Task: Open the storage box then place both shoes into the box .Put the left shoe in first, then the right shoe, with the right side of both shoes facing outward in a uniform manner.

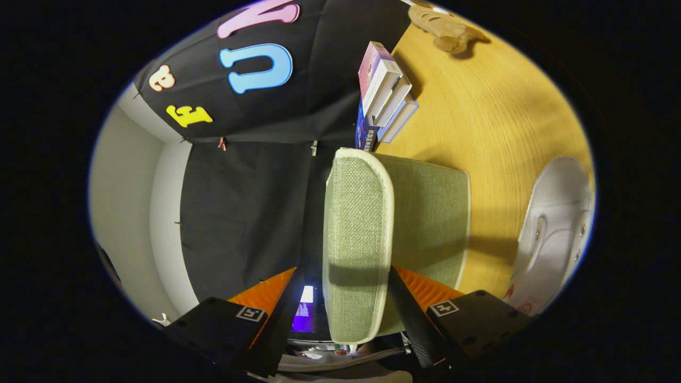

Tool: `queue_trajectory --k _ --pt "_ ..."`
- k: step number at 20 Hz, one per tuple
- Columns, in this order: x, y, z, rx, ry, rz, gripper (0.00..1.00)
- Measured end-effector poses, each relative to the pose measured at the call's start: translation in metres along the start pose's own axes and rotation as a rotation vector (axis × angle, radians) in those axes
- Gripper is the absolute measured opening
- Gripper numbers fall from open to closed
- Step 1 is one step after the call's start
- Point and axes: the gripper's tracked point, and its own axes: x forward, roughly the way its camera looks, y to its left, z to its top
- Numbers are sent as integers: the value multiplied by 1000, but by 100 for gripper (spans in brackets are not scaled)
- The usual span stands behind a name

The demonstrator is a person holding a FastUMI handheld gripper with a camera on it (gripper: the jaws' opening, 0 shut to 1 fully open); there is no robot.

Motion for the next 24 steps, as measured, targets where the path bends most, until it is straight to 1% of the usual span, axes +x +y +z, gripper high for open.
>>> queue_trajectory --k 1,2,3,4,5,6,8,12,16,21,24 --pt "0 -9 -1 8 1 -19 93" --pt "1 -12 -2 25 7 -24 76" --pt "-8 -6 -2 16 9 -12 60" --pt "-8 -10 -6 -13 -5 -41 44" --pt "-13 -8 -1 -44 -32 -51 27" --pt "-17 2 3 -65 -65 -40 11" --pt "-21 25 4 -97 -98 -16 5" --pt "-14 69 1 -171 -126 2 5" --pt "4 120 1 -260 -159 4 6" --pt "43 182 -12 -397 -171 -9 6" --pt "76 208 -21 -438 -176 -5 6"
